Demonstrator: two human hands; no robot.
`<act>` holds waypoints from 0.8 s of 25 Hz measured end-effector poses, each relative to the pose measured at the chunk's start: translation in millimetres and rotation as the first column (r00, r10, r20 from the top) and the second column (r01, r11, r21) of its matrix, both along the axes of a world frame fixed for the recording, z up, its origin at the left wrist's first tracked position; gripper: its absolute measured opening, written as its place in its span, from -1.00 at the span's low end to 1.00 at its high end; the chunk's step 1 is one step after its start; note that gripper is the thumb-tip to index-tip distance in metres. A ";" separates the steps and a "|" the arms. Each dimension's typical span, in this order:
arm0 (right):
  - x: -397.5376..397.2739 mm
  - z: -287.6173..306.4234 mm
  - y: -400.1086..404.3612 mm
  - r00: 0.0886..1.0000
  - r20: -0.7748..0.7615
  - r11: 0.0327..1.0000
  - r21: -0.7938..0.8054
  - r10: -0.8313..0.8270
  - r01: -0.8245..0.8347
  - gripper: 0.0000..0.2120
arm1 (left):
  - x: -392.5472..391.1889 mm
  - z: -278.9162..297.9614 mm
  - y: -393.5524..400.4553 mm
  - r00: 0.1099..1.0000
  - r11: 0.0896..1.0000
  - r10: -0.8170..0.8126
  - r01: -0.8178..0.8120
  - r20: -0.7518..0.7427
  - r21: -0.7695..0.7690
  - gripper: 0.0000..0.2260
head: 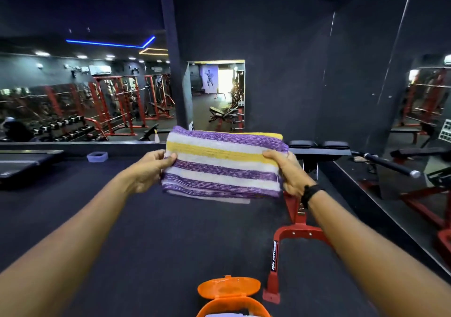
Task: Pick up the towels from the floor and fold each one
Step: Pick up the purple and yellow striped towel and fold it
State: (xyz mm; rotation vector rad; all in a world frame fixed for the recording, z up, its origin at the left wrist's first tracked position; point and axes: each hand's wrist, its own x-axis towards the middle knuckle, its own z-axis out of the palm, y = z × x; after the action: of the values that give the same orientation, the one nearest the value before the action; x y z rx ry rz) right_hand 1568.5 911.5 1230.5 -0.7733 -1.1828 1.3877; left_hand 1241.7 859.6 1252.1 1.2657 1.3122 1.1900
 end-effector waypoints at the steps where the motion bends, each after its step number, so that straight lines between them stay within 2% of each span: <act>1: -2.1 8.5 1.7 0.994 0.081 0.997 0.051 -0.068 0.064 -0.67 | -1.3 -2.8 -1.2 0.998 0.999 -0.003 0.001 -0.055 -0.050 -0.66; 4: -7.4 32.4 8.4 0.946 0.284 0.974 0.202 -0.155 0.099 -0.82 | -7.8 -5.1 -1.6 0.990 0.994 0.085 -0.092 -0.113 -0.056 -0.66; 6: -13.3 40.5 15.6 0.875 0.459 0.966 0.257 -0.155 0.036 -0.79 | -11.6 -8.6 -1.7 0.969 0.986 0.162 -0.167 -0.188 -0.012 -0.65; 8: -21.8 30.1 28.8 0.734 0.657 0.966 0.258 -0.174 -0.002 -0.59 | -11.6 -23.3 -0.3 0.935 0.973 0.227 -0.232 -0.271 0.015 -0.70; 11: -25.1 -15.1 44.7 0.480 0.858 0.971 0.233 -0.184 -0.045 -0.60 | -12.0 -65.4 2.9 0.908 0.955 0.286 -0.295 -0.307 0.017 -0.81; 15: -9.5 -104.1 54.7 0.280 0.955 0.995 0.098 -0.101 0.024 -0.70 | -15.6 -150.7 7.1 0.908 0.969 0.121 -0.196 -0.401 -0.152 -0.96; 18: -1.1 -167.6 65.2 0.200 0.979 0.988 0.000 -0.031 0.153 -0.73 | -27.5 -209.4 26.7 0.903 0.960 0.003 -0.122 -0.429 -0.252 -0.87; 20: 12.1 -193.8 57.9 0.151 0.988 0.979 -0.018 -0.013 0.202 -0.73 | -30.2 -228.5 28.3 0.903 0.956 -0.034 -0.095 -0.429 -0.277 -0.84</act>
State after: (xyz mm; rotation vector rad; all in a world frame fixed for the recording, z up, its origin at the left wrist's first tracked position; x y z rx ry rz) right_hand 1580.5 969.4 1036.7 -2.0642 -1.9596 0.6718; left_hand 1211.5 887.9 1023.6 1.3333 1.7630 0.7149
